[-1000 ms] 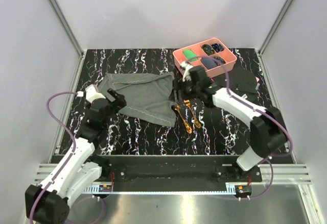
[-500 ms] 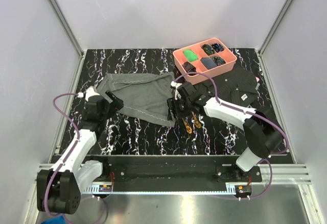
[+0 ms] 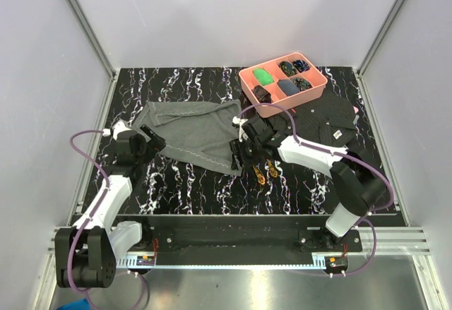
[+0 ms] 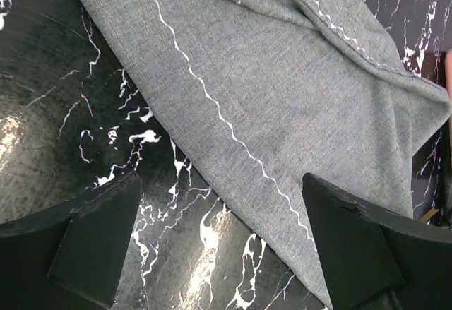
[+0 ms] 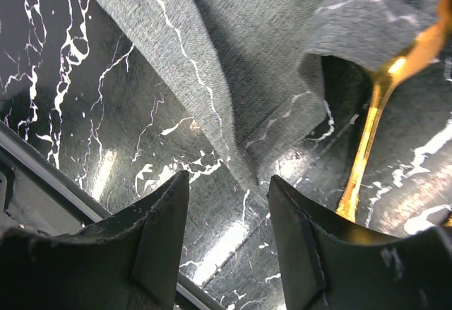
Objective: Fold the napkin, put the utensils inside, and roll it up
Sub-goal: Flatten the napkin out
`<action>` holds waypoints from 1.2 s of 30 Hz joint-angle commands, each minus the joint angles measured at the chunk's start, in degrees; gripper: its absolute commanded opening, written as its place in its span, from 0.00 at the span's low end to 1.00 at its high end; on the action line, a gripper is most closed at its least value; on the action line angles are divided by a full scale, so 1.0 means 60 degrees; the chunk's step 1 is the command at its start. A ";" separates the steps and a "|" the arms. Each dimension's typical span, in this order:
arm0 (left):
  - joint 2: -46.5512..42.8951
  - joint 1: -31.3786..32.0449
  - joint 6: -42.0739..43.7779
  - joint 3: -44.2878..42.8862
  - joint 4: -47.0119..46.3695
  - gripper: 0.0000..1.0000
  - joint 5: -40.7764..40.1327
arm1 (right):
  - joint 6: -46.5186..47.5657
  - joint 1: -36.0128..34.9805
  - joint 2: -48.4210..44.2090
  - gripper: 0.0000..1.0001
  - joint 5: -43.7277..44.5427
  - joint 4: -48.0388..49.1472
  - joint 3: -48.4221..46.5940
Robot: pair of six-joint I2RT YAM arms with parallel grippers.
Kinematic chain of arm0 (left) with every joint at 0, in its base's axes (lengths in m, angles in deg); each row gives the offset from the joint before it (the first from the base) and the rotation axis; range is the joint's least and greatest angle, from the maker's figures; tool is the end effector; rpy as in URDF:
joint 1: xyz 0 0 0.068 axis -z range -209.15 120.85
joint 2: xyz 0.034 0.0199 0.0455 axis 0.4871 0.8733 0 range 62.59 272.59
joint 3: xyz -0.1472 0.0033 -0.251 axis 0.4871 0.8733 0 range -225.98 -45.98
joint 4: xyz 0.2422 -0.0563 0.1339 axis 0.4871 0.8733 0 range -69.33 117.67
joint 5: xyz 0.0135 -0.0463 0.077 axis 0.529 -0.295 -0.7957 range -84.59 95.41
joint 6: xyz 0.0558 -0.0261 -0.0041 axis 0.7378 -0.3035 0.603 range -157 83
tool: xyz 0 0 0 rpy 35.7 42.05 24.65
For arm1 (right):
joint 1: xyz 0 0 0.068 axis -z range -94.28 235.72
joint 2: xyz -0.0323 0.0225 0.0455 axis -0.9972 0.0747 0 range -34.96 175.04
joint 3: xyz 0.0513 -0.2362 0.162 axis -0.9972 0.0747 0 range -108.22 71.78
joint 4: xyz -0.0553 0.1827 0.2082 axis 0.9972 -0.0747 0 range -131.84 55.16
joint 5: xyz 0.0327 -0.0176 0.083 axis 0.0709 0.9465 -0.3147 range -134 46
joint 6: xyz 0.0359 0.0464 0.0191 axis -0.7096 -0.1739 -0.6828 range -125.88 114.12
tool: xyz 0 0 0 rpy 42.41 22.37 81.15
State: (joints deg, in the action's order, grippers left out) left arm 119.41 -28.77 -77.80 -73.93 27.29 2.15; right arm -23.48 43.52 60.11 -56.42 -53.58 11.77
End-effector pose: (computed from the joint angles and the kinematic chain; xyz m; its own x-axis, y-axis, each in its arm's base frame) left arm 0.2264 0.0012 0.2037 -0.4136 -0.6495 -0.6380 -0.4094 0.7586 -0.5069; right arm 0.2665 0.2552 0.1942 -0.7967 -0.3237 -0.5104 -0.5341 0.7723 0.3440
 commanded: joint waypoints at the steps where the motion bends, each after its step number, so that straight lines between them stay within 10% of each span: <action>1: 0.0008 -0.0252 0.0134 -0.0557 -0.0326 0.99 0.0193 | 0.0326 -0.0189 0.0137 0.57 -0.0302 0.0604 0.0099; 6: 0.0285 -0.0401 0.0237 -0.0805 -0.0165 0.99 0.0047 | 0.0502 -0.0292 0.0327 0.53 -0.0463 0.1043 0.0143; 12: 0.1119 -0.0737 0.0734 -0.1815 0.0728 0.99 -0.0946 | 0.0649 -0.0467 0.0167 0.00 -0.0551 0.0985 0.0347; 36: 0.6424 -0.0520 0.2332 -0.7632 0.4200 0.68 -0.2487 | 0.0077 -0.1156 -0.1840 0.00 -0.0727 0.0238 0.2399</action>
State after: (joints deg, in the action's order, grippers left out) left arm 157.05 -33.34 -65.23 -115.02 48.66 -11.45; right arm -24.29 36.86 50.41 -60.12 -51.85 26.28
